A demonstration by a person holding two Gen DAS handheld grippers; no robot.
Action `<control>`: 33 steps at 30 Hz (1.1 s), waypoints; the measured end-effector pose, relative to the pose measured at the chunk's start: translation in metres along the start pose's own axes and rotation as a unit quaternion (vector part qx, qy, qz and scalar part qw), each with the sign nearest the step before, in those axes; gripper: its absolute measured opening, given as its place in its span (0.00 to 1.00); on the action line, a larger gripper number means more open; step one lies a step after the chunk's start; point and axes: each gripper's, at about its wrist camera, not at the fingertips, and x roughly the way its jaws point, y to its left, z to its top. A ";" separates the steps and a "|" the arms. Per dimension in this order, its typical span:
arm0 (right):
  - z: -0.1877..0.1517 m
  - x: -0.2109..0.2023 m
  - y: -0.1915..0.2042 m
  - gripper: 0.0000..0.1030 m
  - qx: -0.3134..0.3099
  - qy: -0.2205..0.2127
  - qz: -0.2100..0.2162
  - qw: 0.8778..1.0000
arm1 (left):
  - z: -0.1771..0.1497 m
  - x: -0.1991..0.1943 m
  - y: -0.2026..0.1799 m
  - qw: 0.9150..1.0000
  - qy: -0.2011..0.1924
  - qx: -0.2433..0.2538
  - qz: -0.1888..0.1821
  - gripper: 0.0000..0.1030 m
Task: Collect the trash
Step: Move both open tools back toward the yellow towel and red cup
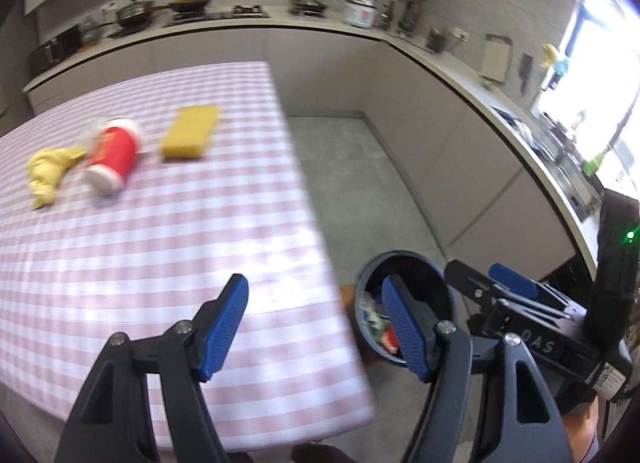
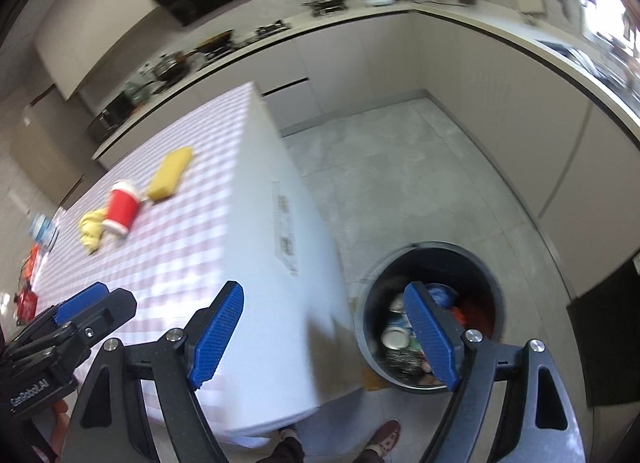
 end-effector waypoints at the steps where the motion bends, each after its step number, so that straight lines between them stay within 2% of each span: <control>1: 0.000 0.002 0.012 0.82 -0.003 0.001 0.004 1.000 | 0.001 -0.003 0.015 1.000 -0.002 -0.006 0.008 0.69; 9: 0.004 0.022 0.120 0.82 -0.034 -0.011 0.025 0.999 | 0.017 -0.019 0.123 0.998 -0.022 -0.028 0.054 0.69; 17: 0.014 0.051 0.202 0.82 -0.059 -0.017 0.028 0.998 | 0.035 -0.022 0.214 0.994 -0.040 -0.043 0.088 0.69; 25: 0.020 0.083 0.256 0.82 -0.063 -0.012 0.027 0.998 | 0.045 -0.017 0.269 0.993 -0.040 -0.045 0.102 0.69; 33: 0.028 0.104 0.294 0.82 -0.072 -0.009 0.026 0.997 | 0.056 -0.009 0.302 0.993 -0.042 -0.043 0.101 0.69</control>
